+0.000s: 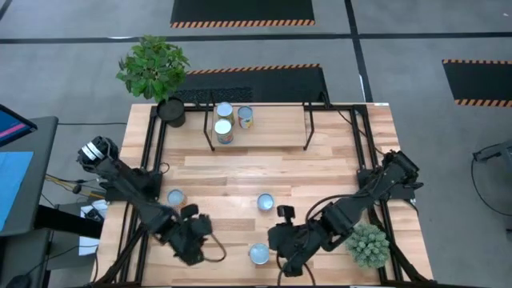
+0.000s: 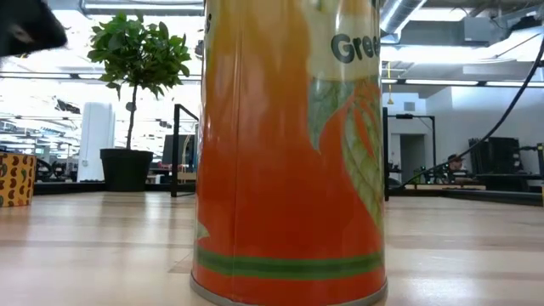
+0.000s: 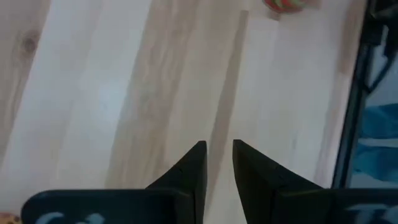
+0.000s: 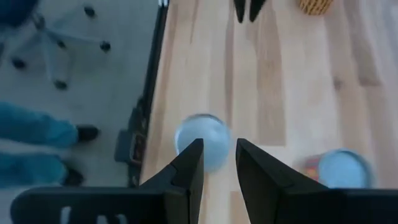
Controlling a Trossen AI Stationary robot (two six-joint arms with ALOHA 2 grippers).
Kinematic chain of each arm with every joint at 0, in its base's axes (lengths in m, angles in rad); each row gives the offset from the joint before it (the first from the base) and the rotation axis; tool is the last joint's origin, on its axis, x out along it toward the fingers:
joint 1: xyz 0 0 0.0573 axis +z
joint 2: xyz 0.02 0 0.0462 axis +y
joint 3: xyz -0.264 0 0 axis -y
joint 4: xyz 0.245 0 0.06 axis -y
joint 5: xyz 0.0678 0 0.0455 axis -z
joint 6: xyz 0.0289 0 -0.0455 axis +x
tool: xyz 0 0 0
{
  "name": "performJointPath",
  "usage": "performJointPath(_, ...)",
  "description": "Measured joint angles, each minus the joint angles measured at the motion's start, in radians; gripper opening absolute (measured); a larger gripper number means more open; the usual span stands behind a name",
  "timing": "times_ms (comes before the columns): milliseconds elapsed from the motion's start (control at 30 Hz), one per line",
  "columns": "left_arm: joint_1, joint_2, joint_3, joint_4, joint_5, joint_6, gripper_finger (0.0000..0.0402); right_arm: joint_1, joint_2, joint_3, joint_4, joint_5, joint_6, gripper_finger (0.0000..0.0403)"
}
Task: Pick and place cans onto a shelf
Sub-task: Put the canned green beans on the shelf
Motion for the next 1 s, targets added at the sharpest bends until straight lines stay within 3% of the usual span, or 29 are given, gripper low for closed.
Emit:
performJointPath(167, -0.106, 0.0, 0.0, 0.0, -0.093, -0.068, 0.0064, -0.03, 0.0, -0.1, 0.156, 0.0, 0.078, 0.0118)
performJointPath(300, -0.15, 0.0, 0.0, 0.0, -0.1, -0.091, 0.0064, -0.043, 0.023, -0.118, 0.218, 0.0, 0.081, 0.0118)
performJointPath(633, -0.174, 0.0, 0.0, -0.04, -0.122, -0.08, 0.0064, -0.062, 0.165, -0.121, 0.209, -0.083, 0.065, 0.0118)
performJointPath(1000, -0.179, 0.0, 0.0, -0.043, -0.117, -0.079, 0.0064, -0.074, 0.18, -0.121, 0.18, -0.083, 0.05, 0.0118)
